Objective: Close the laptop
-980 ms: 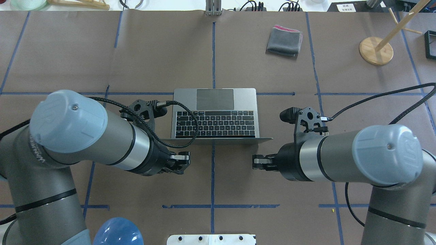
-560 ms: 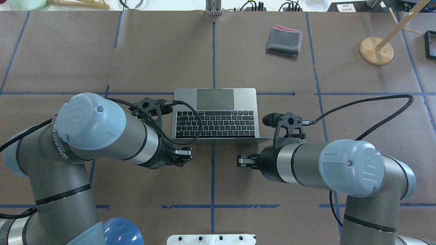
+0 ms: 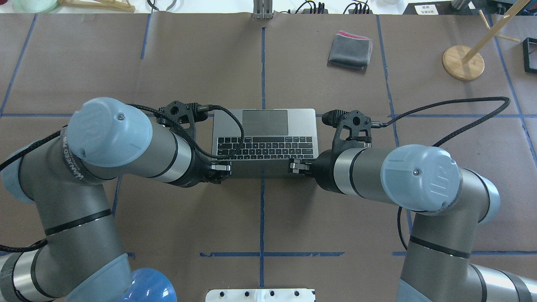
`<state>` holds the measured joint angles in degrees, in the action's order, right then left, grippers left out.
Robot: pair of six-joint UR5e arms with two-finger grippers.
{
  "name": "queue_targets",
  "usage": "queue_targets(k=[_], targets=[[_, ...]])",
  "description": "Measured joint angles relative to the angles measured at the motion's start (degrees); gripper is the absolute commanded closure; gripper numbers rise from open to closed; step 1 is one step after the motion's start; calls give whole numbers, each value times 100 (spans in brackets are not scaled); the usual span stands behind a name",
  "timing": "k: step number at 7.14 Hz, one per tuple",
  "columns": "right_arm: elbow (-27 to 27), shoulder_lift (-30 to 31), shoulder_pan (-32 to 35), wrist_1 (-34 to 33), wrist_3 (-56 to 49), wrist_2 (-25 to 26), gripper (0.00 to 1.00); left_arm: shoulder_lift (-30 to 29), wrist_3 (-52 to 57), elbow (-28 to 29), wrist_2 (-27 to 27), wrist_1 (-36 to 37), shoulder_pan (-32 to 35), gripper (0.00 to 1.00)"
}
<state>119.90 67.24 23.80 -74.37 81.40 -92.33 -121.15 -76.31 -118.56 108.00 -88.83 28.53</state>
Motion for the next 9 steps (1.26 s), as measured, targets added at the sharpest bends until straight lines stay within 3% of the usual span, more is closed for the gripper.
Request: queue_targets(k=[6,9], targets=[[-785,-498,715,32,-107,-74,100,-821,329,1292,12,-194,838,100],[-1613,-949,866,53,-138,-219,100,-871,443,1849,19,-612,971,100]])
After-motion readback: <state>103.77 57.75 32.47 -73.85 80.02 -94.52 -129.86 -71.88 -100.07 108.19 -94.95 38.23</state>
